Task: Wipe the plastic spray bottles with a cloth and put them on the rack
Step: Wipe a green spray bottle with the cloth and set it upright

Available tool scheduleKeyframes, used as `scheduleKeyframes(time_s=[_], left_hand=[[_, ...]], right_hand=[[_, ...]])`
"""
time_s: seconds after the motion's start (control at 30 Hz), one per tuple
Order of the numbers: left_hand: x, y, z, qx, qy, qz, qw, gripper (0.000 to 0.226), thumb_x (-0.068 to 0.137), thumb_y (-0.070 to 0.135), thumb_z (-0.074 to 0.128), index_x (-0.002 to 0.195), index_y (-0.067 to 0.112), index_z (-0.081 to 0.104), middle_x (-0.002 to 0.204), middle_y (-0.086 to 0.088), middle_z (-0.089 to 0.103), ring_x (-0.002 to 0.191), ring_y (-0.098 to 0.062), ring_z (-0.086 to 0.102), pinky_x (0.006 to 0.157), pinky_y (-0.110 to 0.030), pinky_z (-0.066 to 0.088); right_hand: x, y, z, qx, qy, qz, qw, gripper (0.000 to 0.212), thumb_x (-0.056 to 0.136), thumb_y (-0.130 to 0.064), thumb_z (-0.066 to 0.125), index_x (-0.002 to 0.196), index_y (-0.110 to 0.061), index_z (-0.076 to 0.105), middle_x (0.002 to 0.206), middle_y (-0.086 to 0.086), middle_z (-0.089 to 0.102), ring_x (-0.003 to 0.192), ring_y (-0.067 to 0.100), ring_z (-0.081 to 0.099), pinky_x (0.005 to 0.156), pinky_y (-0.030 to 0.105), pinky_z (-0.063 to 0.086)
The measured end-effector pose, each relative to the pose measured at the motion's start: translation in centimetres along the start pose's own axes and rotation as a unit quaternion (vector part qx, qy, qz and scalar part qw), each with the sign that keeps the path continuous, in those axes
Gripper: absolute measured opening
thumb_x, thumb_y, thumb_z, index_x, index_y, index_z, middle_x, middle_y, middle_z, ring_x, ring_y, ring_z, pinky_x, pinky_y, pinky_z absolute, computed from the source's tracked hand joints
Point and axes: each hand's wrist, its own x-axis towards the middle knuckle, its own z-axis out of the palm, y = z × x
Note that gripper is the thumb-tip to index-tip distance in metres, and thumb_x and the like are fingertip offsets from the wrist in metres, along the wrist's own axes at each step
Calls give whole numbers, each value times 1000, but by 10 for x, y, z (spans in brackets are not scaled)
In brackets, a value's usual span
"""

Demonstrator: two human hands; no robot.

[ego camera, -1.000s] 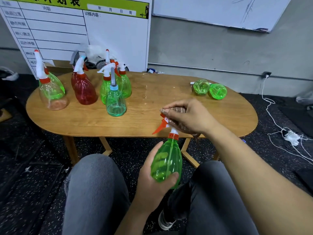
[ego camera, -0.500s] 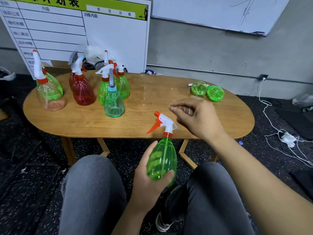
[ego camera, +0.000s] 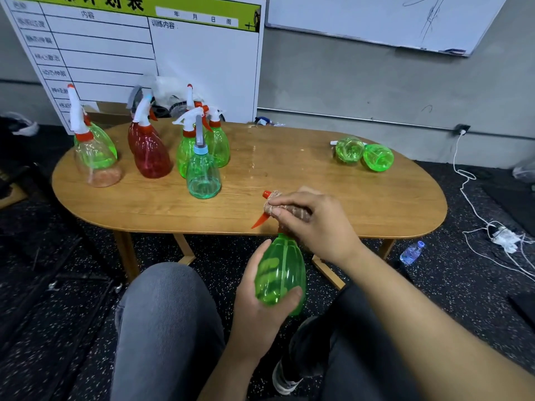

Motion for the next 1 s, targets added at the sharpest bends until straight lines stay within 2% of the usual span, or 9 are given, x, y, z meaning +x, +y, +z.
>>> scheduleKeyframes(time_s=[0.07,0.17,0.37,0.5,0.57,0.7,0.8,0.87,1.0], left_hand=[[1,-1,-2,-2,16,5,1000,86,81,9,88,152,39,49,136,6,70,123,-16,70,99,-28,58],[1,-2,-5,12,39,12,999,87,74,37,86,152,49,49,146,3,60,129,-14,65,104,-28,54],[-1,-1,-6,22,27,4,999,79,75,46,78,148,52,50,132,15,71,122,-8,68,103,-32,53],[1,-6,-6,-9,30,-28,999,69,79,33,69,145,47,54,130,10,73,121,-12,69,99,-31,56],[-1,-8,-5,2,6,-43,999,73,76,45,73,146,48,52,138,8,69,128,-12,66,103,-35,55],[-6,-13,-4,81,-7,-12,997,97,66,71,85,152,51,43,144,17,52,130,3,59,104,-20,51],[-6,-13,-1,63,-1,-11,998,88,72,65,83,150,49,45,138,17,65,127,-3,64,104,-28,52],[-2,-11,2,43,7,-21,999,80,76,62,73,150,46,45,134,19,69,125,-4,66,99,-22,53],[3,-12,2,-13,11,-53,998,79,78,64,67,152,42,46,140,12,68,131,-12,65,110,-45,51]], right_hand=[[-13,3,0,125,67,44,989,19,95,-28,74,113,-25,80,106,-22,75,105,5,70,97,29,55],[-46,8,10,348,153,211,900,19,100,-15,67,115,-16,79,116,-5,78,114,14,72,107,36,52],[-106,15,45,526,121,356,762,34,99,-16,60,128,-1,69,126,22,72,125,38,66,118,56,41],[-106,25,46,546,102,352,753,35,100,-16,59,131,0,68,129,25,70,128,41,63,119,59,39],[-109,28,47,562,94,364,737,35,101,-15,58,132,-1,67,129,25,70,127,42,63,119,59,39],[-116,35,49,564,80,375,731,34,104,-15,54,133,-2,67,131,24,69,127,39,64,119,57,39],[-116,37,49,577,83,381,718,33,104,-15,56,131,-2,68,130,26,69,128,43,62,118,56,41],[-115,38,50,584,87,384,710,32,104,-14,56,131,-2,69,131,28,68,130,45,60,118,57,41],[-115,34,51,577,81,382,717,34,102,-17,59,131,-3,69,132,27,68,129,44,62,118,58,41]])
